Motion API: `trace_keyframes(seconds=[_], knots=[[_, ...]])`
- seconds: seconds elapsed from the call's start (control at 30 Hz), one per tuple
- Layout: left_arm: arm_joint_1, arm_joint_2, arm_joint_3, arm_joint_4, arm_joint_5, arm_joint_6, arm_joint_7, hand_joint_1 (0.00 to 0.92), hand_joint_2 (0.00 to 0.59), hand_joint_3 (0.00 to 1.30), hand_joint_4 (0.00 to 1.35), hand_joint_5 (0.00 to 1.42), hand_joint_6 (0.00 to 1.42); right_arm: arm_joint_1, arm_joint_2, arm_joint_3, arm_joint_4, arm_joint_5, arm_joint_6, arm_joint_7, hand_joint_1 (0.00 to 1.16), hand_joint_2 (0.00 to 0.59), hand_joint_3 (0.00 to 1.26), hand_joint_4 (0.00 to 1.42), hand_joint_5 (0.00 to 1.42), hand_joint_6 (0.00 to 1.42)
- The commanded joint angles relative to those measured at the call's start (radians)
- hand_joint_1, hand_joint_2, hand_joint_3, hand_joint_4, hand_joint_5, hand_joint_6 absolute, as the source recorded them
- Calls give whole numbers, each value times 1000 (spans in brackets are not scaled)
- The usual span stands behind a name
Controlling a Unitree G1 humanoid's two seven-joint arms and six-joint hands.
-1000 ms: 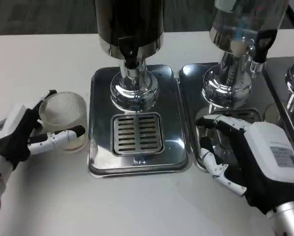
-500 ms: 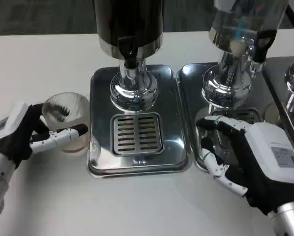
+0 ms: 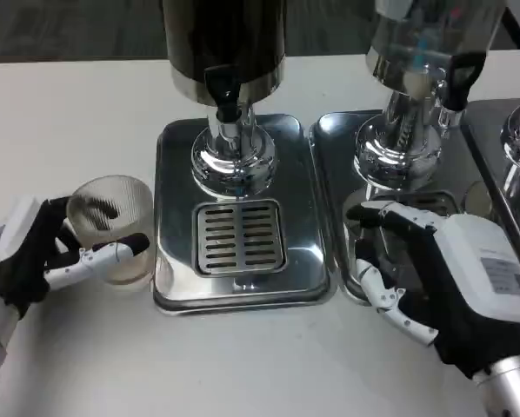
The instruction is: Grasp the cup under the faucet to collect the drink, then remove the cup.
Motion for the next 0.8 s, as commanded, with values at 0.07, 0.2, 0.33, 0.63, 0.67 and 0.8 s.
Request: trace_keyframes(seconds=[0.07,0.2,0.33,0.63,0.67,0.8], knots=[[39,42,26,-25,-12,-64,12,242,188,532,558,858,1153,-6,8,7,13,8,-7,-13,308,486,370,375,341,316],[51,56,41,-41,-12,-98,14,242,188,532,558,858,1155,-14,13,10,22,11,-10,-17,307,488,366,375,341,309],[51,58,52,-55,-14,-121,7,241,187,532,558,855,1147,-17,17,11,27,11,-11,-19,306,490,363,375,341,305],[11,35,43,-75,-7,-144,-17,238,184,532,556,849,1150,-3,25,5,19,8,-7,-29,305,492,361,376,341,302],[4,32,40,-75,-5,-142,-23,238,184,532,555,849,1150,0,26,5,18,7,-6,-30,305,492,361,376,341,302],[-25,11,27,-67,7,-123,-41,237,184,531,549,848,1133,11,30,4,10,4,-2,-35,305,492,361,376,341,302]])
